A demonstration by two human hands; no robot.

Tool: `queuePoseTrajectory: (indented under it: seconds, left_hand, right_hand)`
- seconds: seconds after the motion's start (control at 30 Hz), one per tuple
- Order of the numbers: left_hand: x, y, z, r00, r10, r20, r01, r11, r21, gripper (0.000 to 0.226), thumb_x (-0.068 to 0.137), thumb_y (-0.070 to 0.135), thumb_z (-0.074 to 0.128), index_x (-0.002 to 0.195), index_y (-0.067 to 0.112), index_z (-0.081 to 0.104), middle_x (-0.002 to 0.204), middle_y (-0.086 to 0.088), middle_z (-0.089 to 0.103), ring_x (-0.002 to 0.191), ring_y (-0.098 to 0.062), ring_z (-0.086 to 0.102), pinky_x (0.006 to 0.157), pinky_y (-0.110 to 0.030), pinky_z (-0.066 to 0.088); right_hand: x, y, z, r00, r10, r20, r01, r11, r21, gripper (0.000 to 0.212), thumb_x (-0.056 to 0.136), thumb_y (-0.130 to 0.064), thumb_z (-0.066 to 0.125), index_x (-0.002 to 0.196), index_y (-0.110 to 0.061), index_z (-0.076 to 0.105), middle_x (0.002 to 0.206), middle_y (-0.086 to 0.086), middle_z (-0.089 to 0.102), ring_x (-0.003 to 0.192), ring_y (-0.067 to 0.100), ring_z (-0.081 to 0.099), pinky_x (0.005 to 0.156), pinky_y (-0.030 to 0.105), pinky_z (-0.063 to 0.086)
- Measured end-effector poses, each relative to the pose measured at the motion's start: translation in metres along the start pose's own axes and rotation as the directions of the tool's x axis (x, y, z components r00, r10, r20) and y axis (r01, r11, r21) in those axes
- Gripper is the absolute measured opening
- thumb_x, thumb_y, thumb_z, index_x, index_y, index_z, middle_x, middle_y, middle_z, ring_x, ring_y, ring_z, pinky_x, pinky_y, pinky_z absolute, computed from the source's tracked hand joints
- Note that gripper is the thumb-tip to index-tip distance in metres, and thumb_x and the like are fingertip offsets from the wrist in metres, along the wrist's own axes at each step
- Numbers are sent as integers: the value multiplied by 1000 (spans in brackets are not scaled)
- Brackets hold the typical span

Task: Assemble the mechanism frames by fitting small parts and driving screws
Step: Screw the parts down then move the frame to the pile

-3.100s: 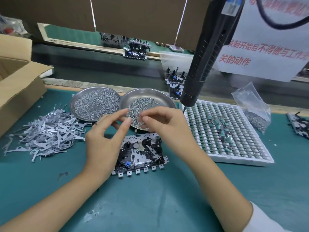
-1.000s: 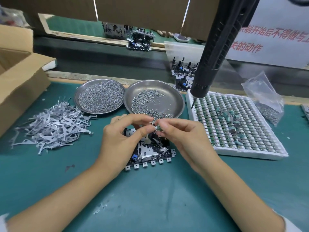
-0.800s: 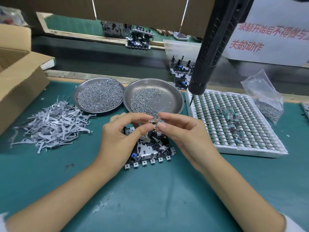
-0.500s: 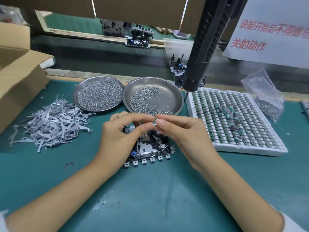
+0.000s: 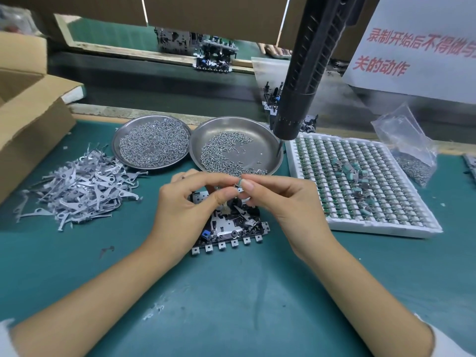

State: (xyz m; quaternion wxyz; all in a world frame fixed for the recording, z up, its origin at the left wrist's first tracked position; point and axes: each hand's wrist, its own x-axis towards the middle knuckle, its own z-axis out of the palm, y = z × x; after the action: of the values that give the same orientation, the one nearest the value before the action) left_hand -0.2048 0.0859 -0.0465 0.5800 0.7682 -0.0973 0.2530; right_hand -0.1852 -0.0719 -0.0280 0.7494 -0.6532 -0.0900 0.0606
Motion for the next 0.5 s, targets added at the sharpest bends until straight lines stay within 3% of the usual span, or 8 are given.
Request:
queuePoseTrajectory:
  seconds: [0.1,0.27,0.4,0.5]
  left_hand:
    - [0,0,0,1000,-15,6,15,1000,-8,15,70,37,70,84,43,70,77,26,67,76,-5,60,73,-32,42]
    - [0,1,0,1000,-18,15,18,1000,-6,13,71,36,71,84,38,74,79,24,68,77,-13,61,80,-47,49]
    - [1,1,0,998,27,54,-28,1000,9,10,74,37,70,83,37,74,84,22,66,84,-6,59,80,-34,48]
    - [1,0,-1,998,40,39,-40,999,-11,13,73,28,71,85,33,70,84,15,61,86,0,57,80,-15,43]
  right_hand:
    - [0,0,0,999,-32,-13,32,999,-15,12,77,-9,74,90,-9,75,76,5,74,68,8,67,64,17,52]
    - [0,2,0,996,-83,34,85,994,-69,14,79,-9,72,92,-6,74,77,2,74,70,7,68,64,16,50]
    - [-1,1,-2,987,-138,79,148,979,-139,21,78,-14,71,98,-8,73,84,-2,75,74,7,69,68,15,50]
    - [-2,1,-4,979,-162,121,182,966,-185,23,82,-7,69,104,-12,71,86,-5,75,76,5,68,71,15,50]
